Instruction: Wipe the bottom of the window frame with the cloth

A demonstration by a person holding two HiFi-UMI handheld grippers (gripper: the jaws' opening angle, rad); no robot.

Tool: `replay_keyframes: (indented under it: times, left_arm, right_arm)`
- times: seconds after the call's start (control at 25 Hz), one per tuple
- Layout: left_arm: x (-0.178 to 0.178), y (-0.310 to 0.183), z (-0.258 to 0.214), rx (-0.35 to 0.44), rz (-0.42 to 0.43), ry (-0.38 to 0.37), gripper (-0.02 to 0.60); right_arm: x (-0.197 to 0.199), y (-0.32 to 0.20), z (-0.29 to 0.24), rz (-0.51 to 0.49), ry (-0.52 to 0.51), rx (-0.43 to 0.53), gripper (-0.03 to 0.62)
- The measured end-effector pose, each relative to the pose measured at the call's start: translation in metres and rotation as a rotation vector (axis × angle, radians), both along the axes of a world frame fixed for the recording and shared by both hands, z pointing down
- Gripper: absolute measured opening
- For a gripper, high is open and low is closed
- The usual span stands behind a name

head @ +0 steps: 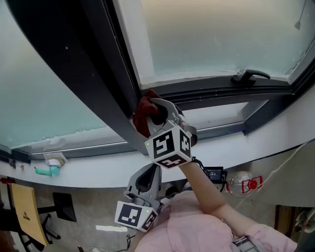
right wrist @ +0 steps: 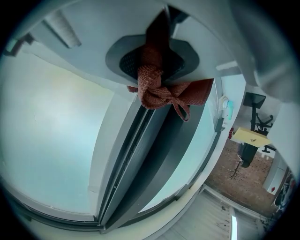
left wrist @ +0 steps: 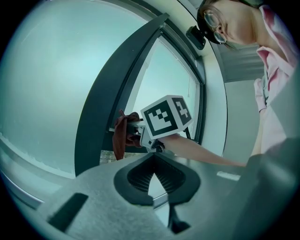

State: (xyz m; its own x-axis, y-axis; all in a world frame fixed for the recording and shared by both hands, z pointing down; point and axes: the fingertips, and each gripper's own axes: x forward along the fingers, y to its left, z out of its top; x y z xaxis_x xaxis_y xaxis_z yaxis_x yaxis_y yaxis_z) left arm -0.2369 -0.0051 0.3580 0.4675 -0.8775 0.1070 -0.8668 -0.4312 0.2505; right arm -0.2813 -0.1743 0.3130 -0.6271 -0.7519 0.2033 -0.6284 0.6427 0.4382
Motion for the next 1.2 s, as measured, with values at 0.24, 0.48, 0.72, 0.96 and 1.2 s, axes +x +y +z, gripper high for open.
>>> replay_keyframes:
  times: [0.24, 0.48, 0.72, 0.96, 1.2]
  left_arm:
    - [0.001, -0.004, -0.003, 0.007, 0.001, 0.002, -0.003]
    - [-0.003, -0.004, -0.002, 0.008, -0.015, 0.001, -0.003]
    - [-0.002, -0.004, -0.002, 0.011, -0.014, -0.001, -0.002]
    - [0.003, -0.004, -0.003, 0.013, 0.002, -0.003, -0.003]
    - [0.006, -0.002, -0.002, 0.008, 0.008, -0.01, -0.003]
  right_arm:
    - [0.002, 0.001, 0.003, -0.005, 0.007, -0.015, 0.058]
    - [0.007, 0.0, 0.003, -0.018, -0.006, -0.027, 0.058]
    - [0.019, -0.003, 0.003, -0.013, -0.015, -0.053, 0.058]
    - [0.025, -0.005, 0.002, -0.013, -0.049, -0.067, 0.058]
    - [0.037, -0.007, 0.002, 0.009, -0.07, -0.071, 0.058]
